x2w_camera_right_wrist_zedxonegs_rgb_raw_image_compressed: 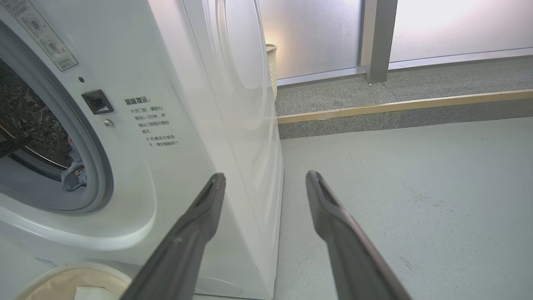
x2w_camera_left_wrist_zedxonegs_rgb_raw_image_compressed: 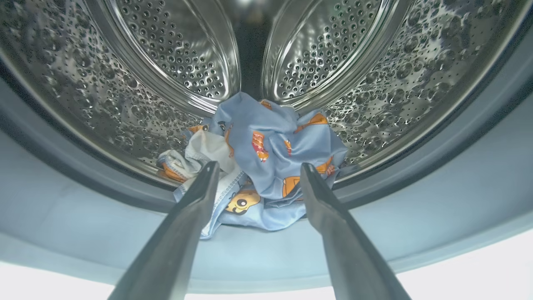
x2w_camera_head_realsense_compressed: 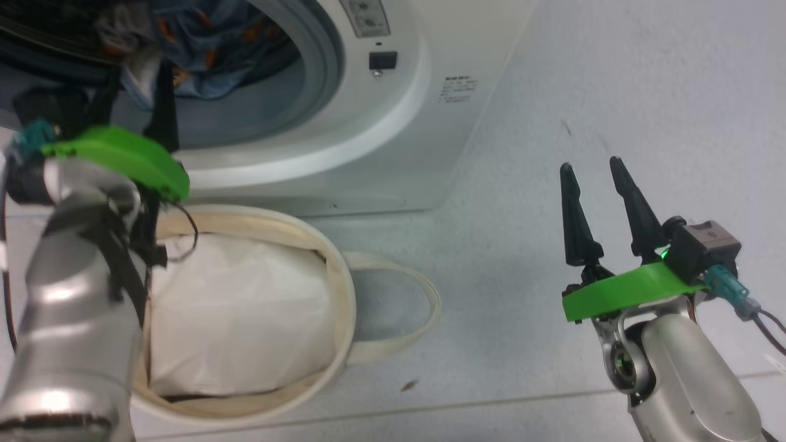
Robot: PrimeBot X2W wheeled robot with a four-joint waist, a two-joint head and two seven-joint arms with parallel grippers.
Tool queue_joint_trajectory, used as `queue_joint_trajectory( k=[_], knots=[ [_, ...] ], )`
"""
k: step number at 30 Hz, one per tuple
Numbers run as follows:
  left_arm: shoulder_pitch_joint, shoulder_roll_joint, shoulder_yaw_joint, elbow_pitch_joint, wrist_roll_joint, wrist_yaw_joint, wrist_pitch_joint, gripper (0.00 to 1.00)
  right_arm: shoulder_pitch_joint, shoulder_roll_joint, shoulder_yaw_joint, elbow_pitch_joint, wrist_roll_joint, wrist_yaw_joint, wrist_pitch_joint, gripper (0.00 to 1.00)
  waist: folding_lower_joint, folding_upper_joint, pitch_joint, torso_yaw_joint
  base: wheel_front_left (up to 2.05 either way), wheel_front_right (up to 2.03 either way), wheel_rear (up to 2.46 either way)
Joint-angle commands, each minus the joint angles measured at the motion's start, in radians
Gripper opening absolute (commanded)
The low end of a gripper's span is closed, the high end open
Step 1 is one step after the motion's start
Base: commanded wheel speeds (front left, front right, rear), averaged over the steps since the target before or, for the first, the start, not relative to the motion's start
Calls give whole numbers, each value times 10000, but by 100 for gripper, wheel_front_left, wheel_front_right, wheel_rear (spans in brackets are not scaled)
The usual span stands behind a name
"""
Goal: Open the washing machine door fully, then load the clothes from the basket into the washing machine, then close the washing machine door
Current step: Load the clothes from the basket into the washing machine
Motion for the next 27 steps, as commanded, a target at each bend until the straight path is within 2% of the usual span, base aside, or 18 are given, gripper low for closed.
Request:
queue_joint_trajectory(
  k=[1, 6, 16, 21, 27],
  knots=[
    [173, 332, 221, -358, -44, -28, -118, 100, 234, 3, 204, -255, 43, 73, -122, 100, 1, 0, -335, 178, 0, 0, 0],
    [1736, 134, 319, -1692, -54, -71, -119, 100, 442, -83, 350, -101, 177, 73, -122, 100, 1, 0, -1138, 348, 0, 0, 0],
    [4971, 140, 553, -4434, -105, -89, -119, 100, 895, -255, 663, -3, 360, 73, -122, 100, 1, 0, -2274, 451, 0, 0, 0],
    [5891, 149, 864, -5554, 96, -90, -119, 100, 999, -364, 504, -128, 319, 73, -122, 100, 1, 0, -2409, 584, 0, 0, 0],
    [6281, 45, 1168, -5885, 80, -91, -120, 100, 1069, -389, 470, -210, 326, 73, -122, 100, 1, 0, -2393, 677, 0, 0, 0]
  ],
)
